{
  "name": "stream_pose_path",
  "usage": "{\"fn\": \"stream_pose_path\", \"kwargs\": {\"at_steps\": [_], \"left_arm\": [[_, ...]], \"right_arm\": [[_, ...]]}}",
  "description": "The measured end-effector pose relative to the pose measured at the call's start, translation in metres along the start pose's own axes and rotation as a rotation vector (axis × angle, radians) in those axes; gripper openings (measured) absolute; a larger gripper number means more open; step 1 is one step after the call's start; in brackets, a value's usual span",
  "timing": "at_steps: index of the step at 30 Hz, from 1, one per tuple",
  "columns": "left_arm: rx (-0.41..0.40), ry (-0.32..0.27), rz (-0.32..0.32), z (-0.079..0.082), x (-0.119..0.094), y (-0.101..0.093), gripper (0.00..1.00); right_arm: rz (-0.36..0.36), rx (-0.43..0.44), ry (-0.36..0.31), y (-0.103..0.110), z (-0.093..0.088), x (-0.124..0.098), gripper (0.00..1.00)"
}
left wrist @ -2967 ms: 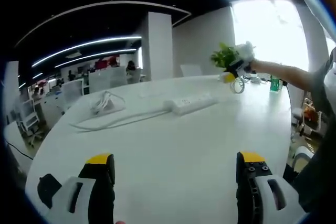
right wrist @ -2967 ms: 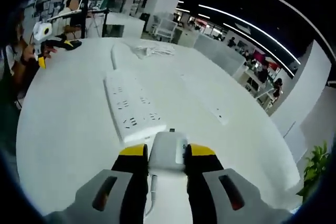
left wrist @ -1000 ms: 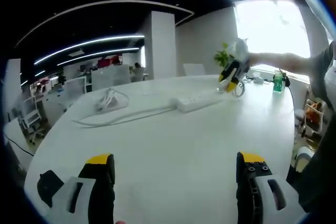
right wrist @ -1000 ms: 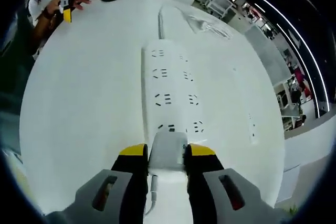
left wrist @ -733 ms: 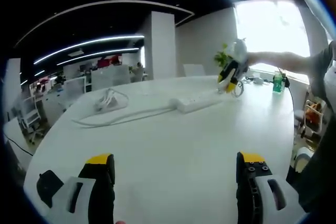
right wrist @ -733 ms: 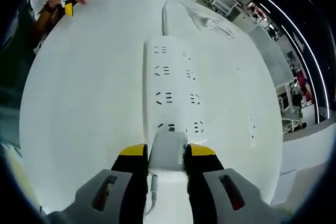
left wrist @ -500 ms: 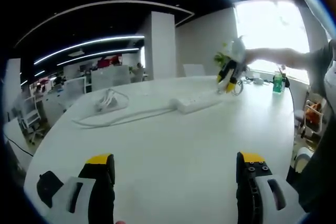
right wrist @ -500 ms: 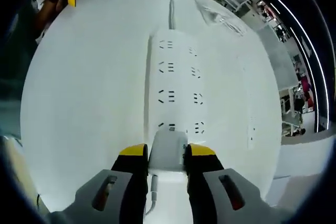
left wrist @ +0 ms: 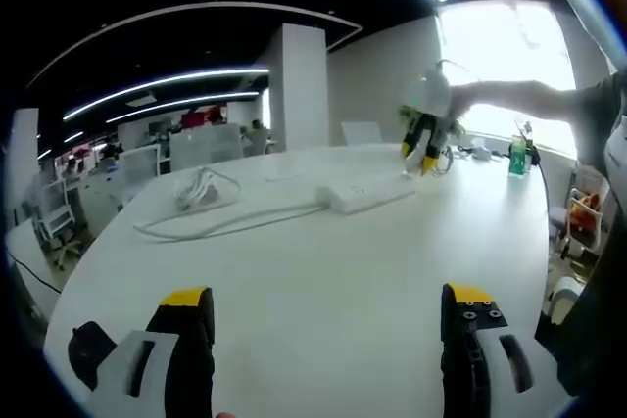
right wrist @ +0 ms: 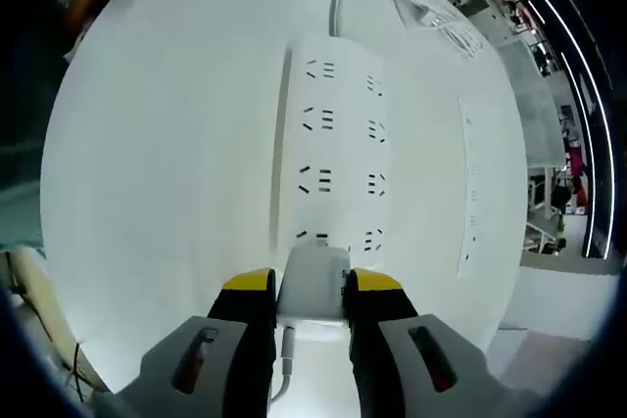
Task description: Straighten the power strip on the desk, plug the charger into it
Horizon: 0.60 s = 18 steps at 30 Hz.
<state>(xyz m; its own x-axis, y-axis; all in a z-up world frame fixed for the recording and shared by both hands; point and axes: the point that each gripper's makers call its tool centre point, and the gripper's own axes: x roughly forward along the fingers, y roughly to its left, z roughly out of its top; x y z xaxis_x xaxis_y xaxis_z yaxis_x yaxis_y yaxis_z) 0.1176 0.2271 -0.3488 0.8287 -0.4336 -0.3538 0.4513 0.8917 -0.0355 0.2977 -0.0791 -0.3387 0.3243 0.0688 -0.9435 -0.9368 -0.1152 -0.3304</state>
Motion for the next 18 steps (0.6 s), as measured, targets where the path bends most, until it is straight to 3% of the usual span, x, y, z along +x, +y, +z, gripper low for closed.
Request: {"fn": "stream_pose_path", "kwargs": {"at_steps": [8, 18], "left_arm": [[0.000, 0.002, -0.001, -0.0007, 0.0020, 0.0003, 0.99], [0.002, 0.004, -0.003, -0.0016, 0.0022, -0.0009, 0.99]], "right_arm": [[0.022, -0.006, 0.060, 0.0004, 0.0055, 0.0004, 0.25], [0.031, 0.018, 0.075, 0.0091, 0.0080, 0.0011, 0.25]]}}
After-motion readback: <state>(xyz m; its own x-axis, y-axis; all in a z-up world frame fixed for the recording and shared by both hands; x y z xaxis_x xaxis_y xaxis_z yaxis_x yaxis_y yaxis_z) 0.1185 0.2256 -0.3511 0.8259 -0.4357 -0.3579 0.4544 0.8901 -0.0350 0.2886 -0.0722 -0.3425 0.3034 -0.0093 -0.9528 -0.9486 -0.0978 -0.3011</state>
